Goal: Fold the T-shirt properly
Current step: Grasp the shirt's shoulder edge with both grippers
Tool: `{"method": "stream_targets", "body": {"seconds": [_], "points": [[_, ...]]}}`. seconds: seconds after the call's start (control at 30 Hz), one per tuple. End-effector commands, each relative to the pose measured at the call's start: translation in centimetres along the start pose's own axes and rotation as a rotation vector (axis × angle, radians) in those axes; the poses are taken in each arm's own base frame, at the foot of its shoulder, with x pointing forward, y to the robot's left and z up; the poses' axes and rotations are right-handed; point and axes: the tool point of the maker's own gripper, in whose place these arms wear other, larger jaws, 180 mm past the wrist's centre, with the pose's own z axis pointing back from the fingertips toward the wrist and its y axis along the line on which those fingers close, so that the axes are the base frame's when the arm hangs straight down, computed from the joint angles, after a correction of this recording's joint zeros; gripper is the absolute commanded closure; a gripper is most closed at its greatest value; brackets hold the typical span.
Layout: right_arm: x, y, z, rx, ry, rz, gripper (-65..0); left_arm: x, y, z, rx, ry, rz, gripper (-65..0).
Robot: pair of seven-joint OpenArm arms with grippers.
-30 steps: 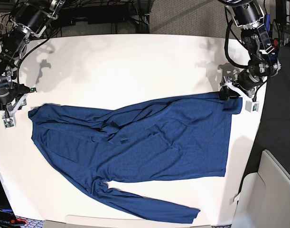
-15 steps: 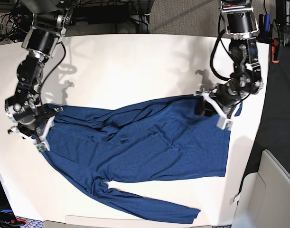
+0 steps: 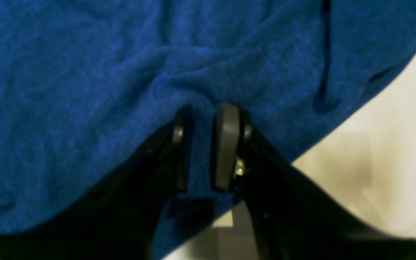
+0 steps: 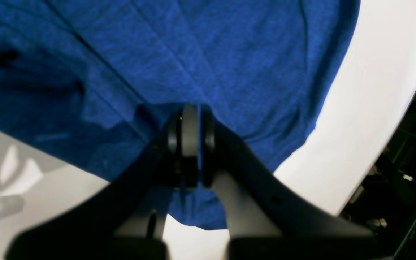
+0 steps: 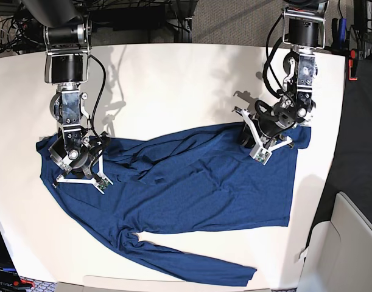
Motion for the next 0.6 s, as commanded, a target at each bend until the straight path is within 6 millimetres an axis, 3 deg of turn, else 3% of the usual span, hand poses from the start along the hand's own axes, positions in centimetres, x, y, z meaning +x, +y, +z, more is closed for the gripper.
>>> {"method": "stream_targets", "body": {"seconds": [0.0, 0.33, 0.57], "points": [[0.7, -1.6, 0.4, -0.036, -0.021, -0.002, -0.3, -0.4, 0.8, 0.0, 0.025, 0.027, -0.015, -9.5], [-2.5, 1.0, -1.8, 0.05, 0.078, -0.001, -0.3, -3.0, 0.9, -1.1, 0.011, 0.071, 0.03, -9.5], [-5.4, 3.1, -1.9, 0.074, 0.124, 0.018, -0.2, -3.7, 0.7, -0.8, 0.01, 0.081, 0.031, -9.5]]}}
